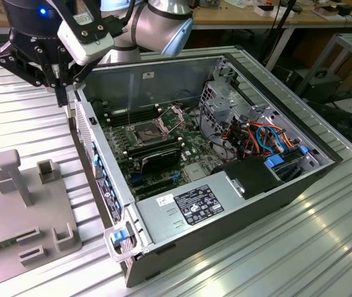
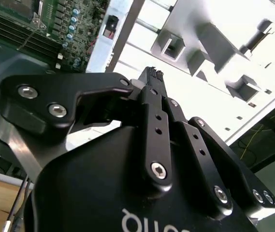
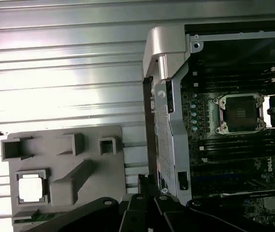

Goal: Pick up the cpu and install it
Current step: 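Reach for the cpu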

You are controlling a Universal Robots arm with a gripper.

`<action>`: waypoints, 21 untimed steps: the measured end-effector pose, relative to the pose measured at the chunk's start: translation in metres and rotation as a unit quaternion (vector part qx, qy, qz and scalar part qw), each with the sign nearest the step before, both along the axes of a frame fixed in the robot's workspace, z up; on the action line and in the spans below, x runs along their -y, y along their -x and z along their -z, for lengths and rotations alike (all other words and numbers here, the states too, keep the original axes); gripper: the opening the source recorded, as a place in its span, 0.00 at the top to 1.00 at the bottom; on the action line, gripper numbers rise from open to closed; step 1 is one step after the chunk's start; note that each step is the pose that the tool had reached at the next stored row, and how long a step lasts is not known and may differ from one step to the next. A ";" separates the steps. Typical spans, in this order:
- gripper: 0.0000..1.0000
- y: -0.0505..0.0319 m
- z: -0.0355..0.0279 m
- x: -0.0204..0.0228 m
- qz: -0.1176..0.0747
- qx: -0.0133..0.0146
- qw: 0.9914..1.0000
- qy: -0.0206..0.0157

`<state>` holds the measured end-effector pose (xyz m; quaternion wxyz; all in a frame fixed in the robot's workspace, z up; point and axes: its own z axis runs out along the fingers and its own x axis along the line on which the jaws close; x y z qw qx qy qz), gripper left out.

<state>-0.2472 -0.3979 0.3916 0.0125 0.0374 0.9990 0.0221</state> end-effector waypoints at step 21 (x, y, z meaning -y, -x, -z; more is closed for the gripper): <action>0.89 0.0554 0.0013 -0.0002 0.000 0.000 1.000 0.000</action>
